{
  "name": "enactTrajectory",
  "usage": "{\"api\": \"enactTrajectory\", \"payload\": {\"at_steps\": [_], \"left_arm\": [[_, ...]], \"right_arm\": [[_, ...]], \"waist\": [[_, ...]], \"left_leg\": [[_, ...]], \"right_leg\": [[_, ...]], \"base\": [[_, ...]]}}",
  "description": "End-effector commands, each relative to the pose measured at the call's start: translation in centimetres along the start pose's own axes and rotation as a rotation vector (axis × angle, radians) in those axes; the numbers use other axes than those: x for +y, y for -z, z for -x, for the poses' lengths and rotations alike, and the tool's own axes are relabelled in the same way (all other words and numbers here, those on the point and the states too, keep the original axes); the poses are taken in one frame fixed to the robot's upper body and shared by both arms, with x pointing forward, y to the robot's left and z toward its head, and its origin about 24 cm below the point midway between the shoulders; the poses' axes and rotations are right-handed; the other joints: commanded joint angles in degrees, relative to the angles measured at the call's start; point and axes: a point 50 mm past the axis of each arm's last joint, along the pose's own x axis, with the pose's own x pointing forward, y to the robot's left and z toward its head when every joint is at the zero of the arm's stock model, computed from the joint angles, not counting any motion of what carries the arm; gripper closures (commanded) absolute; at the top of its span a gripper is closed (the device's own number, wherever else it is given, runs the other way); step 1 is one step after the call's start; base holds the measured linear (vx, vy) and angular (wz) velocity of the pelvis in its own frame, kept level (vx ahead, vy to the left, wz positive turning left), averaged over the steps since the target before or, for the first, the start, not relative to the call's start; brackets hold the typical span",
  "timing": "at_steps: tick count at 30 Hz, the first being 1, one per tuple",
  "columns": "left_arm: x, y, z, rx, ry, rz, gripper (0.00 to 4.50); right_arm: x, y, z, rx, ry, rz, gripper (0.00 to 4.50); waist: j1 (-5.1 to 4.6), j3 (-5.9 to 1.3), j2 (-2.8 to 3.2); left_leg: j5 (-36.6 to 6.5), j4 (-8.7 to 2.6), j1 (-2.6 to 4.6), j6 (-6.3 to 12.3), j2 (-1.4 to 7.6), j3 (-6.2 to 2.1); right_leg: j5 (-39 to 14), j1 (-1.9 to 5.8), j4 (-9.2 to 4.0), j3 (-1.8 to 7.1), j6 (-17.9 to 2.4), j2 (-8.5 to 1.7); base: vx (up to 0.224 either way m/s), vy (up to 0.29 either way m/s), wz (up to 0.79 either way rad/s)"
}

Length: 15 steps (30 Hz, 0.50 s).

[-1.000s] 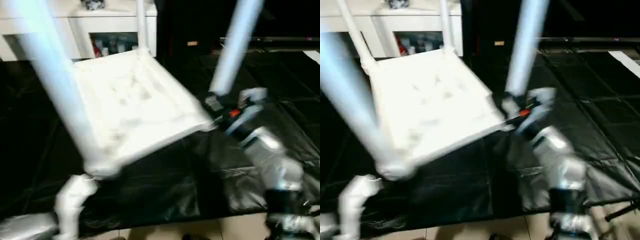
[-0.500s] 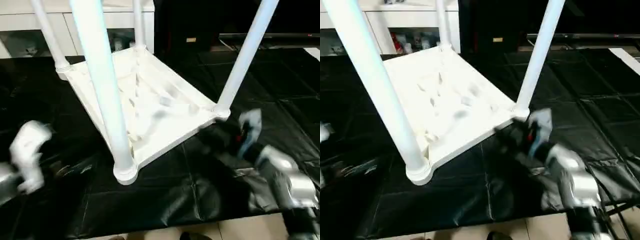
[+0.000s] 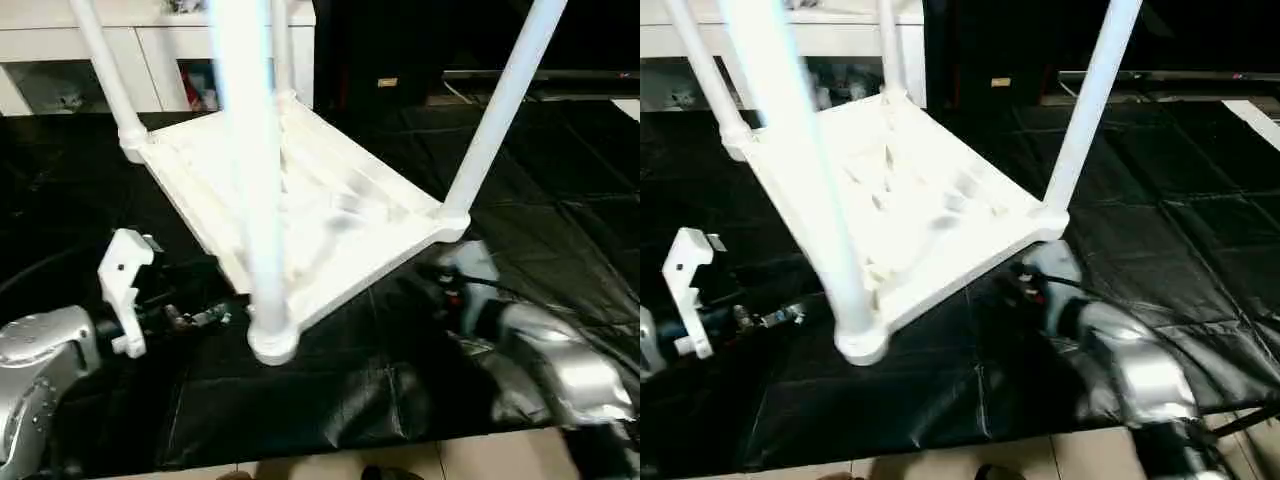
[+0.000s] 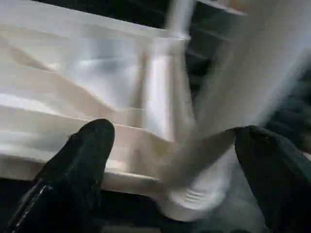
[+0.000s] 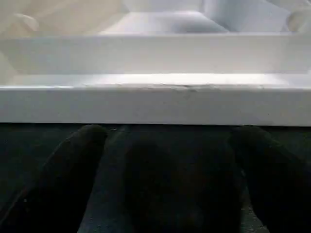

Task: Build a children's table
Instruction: Rotate table base

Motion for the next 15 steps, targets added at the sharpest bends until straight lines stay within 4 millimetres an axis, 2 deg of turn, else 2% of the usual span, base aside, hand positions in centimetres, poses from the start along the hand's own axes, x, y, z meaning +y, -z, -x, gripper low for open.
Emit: {"api": "enactTrajectory", "payload": {"at_steps": [1,3,6,7,8,9,10,11,12,13,14,15], "left_arm": [[-0.6,0.0,0.0,0.011,0.052,0.001,0.04],[-0.6,0.1,0.0,0.013,0.06,0.004,0.04],[-0.4,0.0,-0.5,-0.002,0.053,-0.006,0.04],[-0.3,0.0,-0.7,-0.006,0.055,-0.004,0.04],[0.1,0.1,-1.2,-0.011,0.032,-0.01,0.04],[0.6,0.1,-1.8,-0.021,-0.015,-0.021,0.04],[0.6,0.1,-1.8,-0.021,-0.015,-0.021,0.04],[1.0,0.0,-2.4,-0.04,-0.038,-0.009,0.04],[1.0,-0.1,-2.8,-0.048,-0.034,-0.008,0.04],[0.9,-0.1,-3.3,-0.051,-0.02,-0.008,0.04],[0.2,0.0,-4.3,-0.06,0.028,0.002,0.04],[0.1,0.0,-4.5,-0.063,0.042,0.007,0.04]], "right_arm": [[-0.2,0.0,-0.3,0.008,0.037,0.01,0.0],[-0.2,-0.2,-0.6,-0.002,0.049,0.004,0.0],[-0.2,-0.4,-1.3,-0.019,0.076,0.001,0.0],[-0.1,-0.2,-1.7,-0.012,0.088,0.0,0.0],[0.1,-0.1,-2.2,-0.006,0.094,-0.003,0.0],[0.2,0.2,-2.6,0.001,0.102,-0.016,0.0],[0.2,0.2,-2.6,0.001,0.102,-0.016,0.0],[0.4,0.3,-2.9,0.011,0.102,-0.009,0.0],[0.5,0.5,-3.1,0.019,0.104,-0.008,0.0],[0.5,0.7,-3.3,0.032,0.116,-0.012,0.0],[0.5,1.0,-3.7,0.05,0.15,-0.004,0.0],[0.5,1.1,-3.8,0.053,0.159,0.0,0.0]], "waist": [[0.01,-3.64,0.76],[-0.02,-3.79,0.62],[-0.12,-3.67,0.73],[-0.03,-3.78,1.24],[-0.01,-3.79,2.15],[-0.37,-3.78,1.65],[-0.37,-3.78,1.65],[-0.21,-4.05,1.5],[-0.18,-4.1,1.72],[-0.14,-4.3,1.88],[-0.05,-4.49,2.77],[-0.29,-4.46,2.34]], "left_leg": [[-8.52,-4.04,-0.02,2.2,0.46,0.46],[-8.35,-3.97,-0.01,2.3,0.46,0.5],[-10.93,-4.06,0.13,1.37,0.47,0.48],[-11.26,-4.02,0.21,1.08,0.45,0.4],[-12.14,-4.02,0.31,0.5,0.35,0.29],[-13.72,-3.95,0.42,0.18,0.23,0.41],[-13.72,-3.95,0.42,0.18,0.23,0.41],[-13.22,-3.84,0.01,-0.05,0.21,0.26],[-13.67,-3.76,0.22,-0.11,0.18,0.3],[-13.4,-3.66,0.13,-0.18,0.14,0.24],[-13.06,-3.64,0.11,-0.38,0.13,0.12],[-13.66,-3.62,0.06,-0.35,0.09,0.19]], "right_leg": [[-11.77,3.09,-2.51,2.06,-13.51,-1.64],[-11.88,3.2,-2.51,2.05,-13.31,-1.6],[-15.9,3.02,-2.86,2.08,-12.3,-1.74],[-16.1,3.08,-2.8,2.07,-12.17,-1.78],[-16.52,2.94,-2.77,1.97,-12.1,-1.73],[-17.28,2.85,-3.14,1.91,-11.84,-1.52],[-17.28,2.85,-3.14,1.91,-11.84,-1.52],[-17.1,3.29,-2.84,2.01,-11.48,-1.7],[-18.06,3.09,-3.08,1.98,-11.3,-1.72],[-17.81,3.29,-2.91,1.95,-11.34,-1.76],[-17.42,3.35,-2.75,1.92,-11.33,-1.84],[-17.72,3.29,-2.96,1.82,-11.45,-1.72]], "base": [[0.0,0.0,0.0],[0.0,0.0,0.0],[0.0,0.0,0.0],[0.0,0.0,0.0],[0.0,0.0,0.0],[0.0,0.0,0.0],[0.0,0.0,0.0],[0.0,0.0,0.0],[0.0,0.0,0.0],[0.0,0.0,0.0],[0.0,0.0,0.0],[0.0,0.0,0.0]]}}
